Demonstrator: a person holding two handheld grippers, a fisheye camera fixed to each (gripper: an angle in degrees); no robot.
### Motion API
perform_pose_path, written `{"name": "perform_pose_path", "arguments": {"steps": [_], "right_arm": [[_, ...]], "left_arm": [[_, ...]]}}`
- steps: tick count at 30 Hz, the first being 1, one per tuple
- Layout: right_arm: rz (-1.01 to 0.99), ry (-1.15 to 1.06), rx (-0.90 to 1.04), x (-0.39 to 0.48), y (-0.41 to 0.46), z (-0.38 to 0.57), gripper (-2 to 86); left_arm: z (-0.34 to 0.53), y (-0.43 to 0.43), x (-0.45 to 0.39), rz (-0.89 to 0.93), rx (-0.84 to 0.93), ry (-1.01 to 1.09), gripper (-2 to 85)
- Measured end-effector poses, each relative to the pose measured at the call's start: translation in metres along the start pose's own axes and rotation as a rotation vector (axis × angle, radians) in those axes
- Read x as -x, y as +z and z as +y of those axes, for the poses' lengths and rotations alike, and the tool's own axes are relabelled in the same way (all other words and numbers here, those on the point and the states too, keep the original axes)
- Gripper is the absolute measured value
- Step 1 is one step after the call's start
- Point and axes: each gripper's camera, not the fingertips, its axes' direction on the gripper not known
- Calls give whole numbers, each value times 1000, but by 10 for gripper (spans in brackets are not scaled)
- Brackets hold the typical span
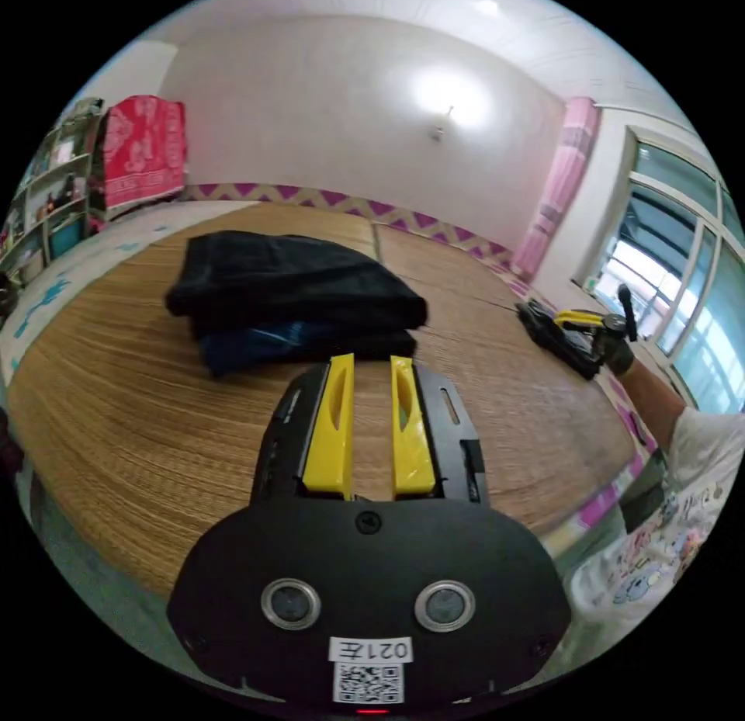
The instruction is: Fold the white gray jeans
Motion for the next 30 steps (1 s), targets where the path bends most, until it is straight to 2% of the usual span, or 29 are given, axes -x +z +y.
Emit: {"name": "perform_pose_path", "arguments": {"steps": [5, 11, 15, 18, 24, 30], "right_arm": [[143, 29, 83, -60, 20, 57, 137], [197, -138, 85, -52, 58, 44, 154], [225, -167, 106, -49, 83, 23, 144], [184, -96, 141, -64, 99, 17, 126], [28, 103, 44, -106, 76, 27, 58], [-136, 400, -84, -173, -3, 44, 51]], "left_arm": [[27, 29, -61, 136, 81, 37, 74], [48, 58, -104, 223, 166, 28, 61], [61, 59, -123, 235, 170, 24, 52], [73, 56, -132, 231, 175, 26, 47], [98, 49, -132, 266, 166, -35, 33], [115, 41, -138, 282, 148, -41, 20]]}}
